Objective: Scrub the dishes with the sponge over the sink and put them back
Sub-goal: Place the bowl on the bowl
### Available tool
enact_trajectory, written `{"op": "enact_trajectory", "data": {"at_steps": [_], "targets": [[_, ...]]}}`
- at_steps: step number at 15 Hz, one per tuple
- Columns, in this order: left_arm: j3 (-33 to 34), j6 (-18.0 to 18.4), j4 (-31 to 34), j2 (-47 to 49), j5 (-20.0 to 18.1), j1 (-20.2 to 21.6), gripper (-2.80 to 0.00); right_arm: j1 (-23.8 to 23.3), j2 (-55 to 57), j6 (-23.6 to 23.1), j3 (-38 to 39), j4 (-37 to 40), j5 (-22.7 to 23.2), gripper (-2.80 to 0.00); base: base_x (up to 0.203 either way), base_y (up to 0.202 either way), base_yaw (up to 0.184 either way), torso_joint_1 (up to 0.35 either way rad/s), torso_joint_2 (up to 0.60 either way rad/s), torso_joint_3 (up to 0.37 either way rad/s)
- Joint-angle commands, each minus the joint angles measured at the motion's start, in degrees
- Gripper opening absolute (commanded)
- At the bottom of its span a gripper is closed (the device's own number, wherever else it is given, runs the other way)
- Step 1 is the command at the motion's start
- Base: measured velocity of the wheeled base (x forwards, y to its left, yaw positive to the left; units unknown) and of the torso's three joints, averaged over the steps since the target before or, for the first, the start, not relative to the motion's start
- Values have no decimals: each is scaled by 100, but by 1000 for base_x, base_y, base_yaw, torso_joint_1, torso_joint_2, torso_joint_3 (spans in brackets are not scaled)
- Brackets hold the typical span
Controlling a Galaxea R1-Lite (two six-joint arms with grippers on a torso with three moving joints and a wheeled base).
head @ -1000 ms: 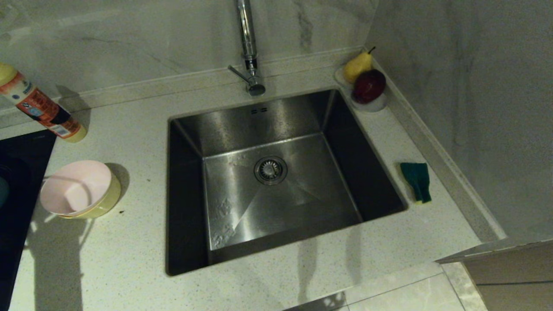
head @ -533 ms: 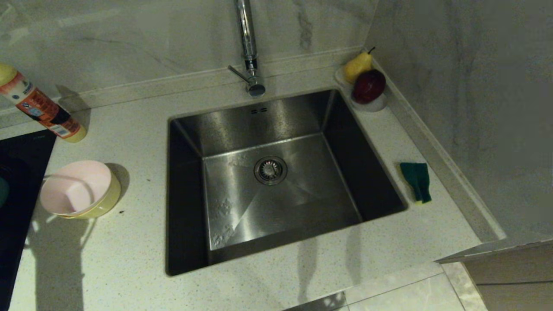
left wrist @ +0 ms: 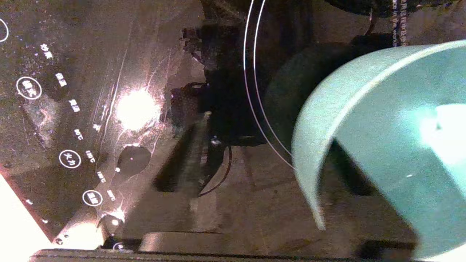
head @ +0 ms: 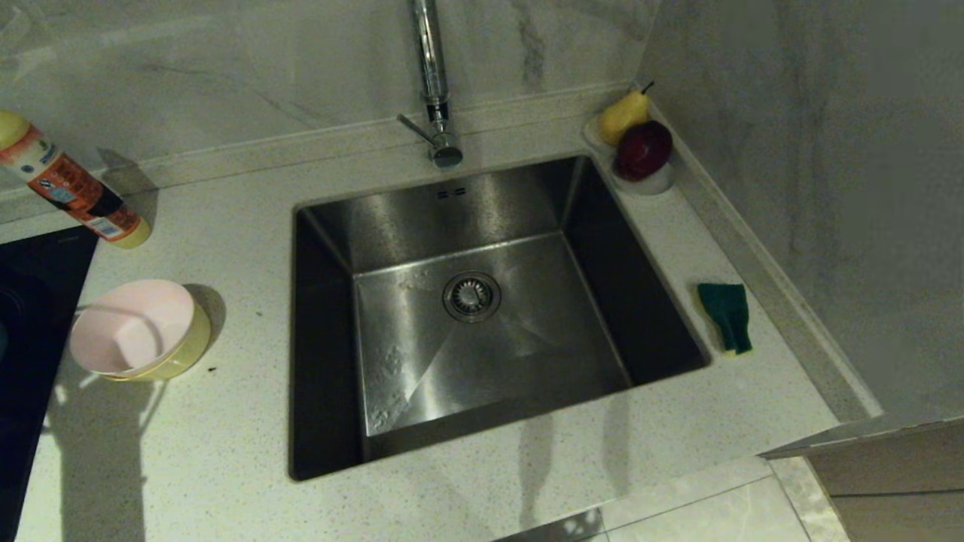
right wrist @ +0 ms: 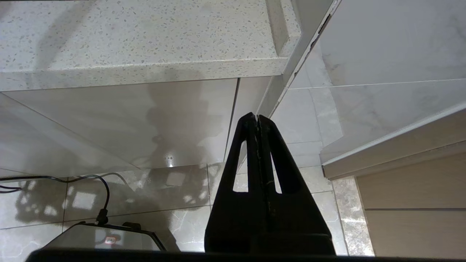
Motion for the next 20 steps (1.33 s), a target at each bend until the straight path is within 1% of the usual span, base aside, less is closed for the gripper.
{"op": "enact_trajectory", "data": {"at_steps": [1,5,8,10,13,14,16,18,20], "targets": [[-7,-41,27,9,-9,2,-280,0,-1,-7,1,0,3,-280,0,0,0,0,0,0],[-33,-81,27,-115,-53,-14,-280,0,-1,-7,1,0,3,-280,0,0,0,0,0,0],[-39,-76,173,-601,-156,-53,-280,0,-1,-7,1,0,3,-280,0,0,0,0,0,0],[-65,-61,338,-1073,-418,-58,-280,0,-1,-7,1,0,3,-280,0,0,0,0,0,0],[-262,58,912,-1970,-835,-129,-280,0,-1,-7,1,0,3,-280,0,0,0,0,0,0],[-401,138,1190,-2277,-928,-220,-280,0,-1,-7,1,0,3,-280,0,0,0,0,0,0],[-630,258,1655,-2789,-1051,-547,-280,0,-1,-7,1,0,3,-280,0,0,0,0,0,0],[-696,324,1818,-3119,-1081,-1039,-280,0,-1,-7,1,0,3,-280,0,0,0,0,0,0],[-643,416,1961,-3256,-1036,-1615,-280,0,-1,-7,1,0,3,-280,0,0,0,0,0,0]]}}
